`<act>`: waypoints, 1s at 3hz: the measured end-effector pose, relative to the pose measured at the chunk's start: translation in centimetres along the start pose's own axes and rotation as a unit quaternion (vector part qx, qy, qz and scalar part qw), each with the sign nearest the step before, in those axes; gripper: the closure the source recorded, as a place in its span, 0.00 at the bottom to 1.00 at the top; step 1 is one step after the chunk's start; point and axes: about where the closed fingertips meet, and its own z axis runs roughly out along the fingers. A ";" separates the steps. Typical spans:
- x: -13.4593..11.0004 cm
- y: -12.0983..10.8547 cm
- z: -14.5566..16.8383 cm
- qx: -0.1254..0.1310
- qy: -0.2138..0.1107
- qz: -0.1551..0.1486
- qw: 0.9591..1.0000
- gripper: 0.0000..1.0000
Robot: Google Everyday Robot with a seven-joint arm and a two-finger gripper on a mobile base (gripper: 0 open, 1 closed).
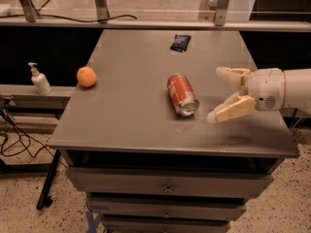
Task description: Knock coke can over
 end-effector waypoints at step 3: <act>2.2 0.8 1.4 -0.026 0.035 0.003 0.999 0.00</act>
Offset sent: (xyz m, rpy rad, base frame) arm -0.0066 0.0148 -0.0290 -0.0680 0.0502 0.0621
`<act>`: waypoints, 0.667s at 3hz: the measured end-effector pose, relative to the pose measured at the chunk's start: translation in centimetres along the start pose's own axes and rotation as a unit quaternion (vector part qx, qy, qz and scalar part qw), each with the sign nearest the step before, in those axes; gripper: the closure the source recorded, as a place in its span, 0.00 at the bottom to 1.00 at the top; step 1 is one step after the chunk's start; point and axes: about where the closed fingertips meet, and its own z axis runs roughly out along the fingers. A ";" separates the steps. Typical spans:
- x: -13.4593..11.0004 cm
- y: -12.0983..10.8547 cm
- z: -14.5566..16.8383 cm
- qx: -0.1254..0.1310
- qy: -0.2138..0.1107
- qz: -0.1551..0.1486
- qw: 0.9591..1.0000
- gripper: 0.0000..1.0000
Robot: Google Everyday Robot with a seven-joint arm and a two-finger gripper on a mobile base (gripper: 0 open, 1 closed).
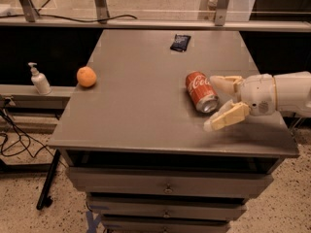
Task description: Knock coke can over
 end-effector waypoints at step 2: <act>0.6 -0.9 -1.5 0.014 0.006 0.000 1.000 0.00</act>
Offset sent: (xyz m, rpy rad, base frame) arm 0.0089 -0.0429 0.0038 -0.0297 -0.0191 -0.0675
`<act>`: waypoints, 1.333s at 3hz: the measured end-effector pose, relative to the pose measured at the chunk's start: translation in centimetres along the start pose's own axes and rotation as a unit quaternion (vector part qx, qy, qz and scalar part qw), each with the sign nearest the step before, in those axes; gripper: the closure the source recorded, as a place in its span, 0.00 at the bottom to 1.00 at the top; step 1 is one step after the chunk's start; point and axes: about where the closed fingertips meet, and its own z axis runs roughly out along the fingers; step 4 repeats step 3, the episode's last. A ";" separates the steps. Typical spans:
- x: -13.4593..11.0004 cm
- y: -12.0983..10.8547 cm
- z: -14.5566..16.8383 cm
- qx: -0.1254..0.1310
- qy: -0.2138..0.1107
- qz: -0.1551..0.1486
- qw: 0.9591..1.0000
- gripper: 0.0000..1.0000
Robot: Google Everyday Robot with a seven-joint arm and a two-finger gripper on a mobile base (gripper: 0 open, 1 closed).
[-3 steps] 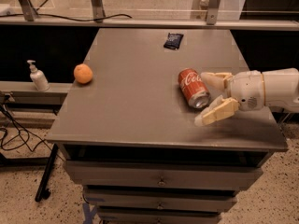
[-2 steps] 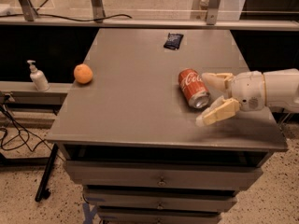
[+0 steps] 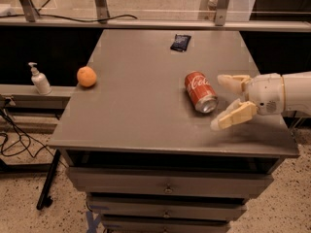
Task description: Knock coke can over
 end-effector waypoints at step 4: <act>-2.8 -2.6 -5.9 0.050 0.006 -0.031 0.998 0.00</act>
Offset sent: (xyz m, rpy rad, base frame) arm 0.0108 -0.1070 0.0974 -0.0797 -0.1595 -0.1470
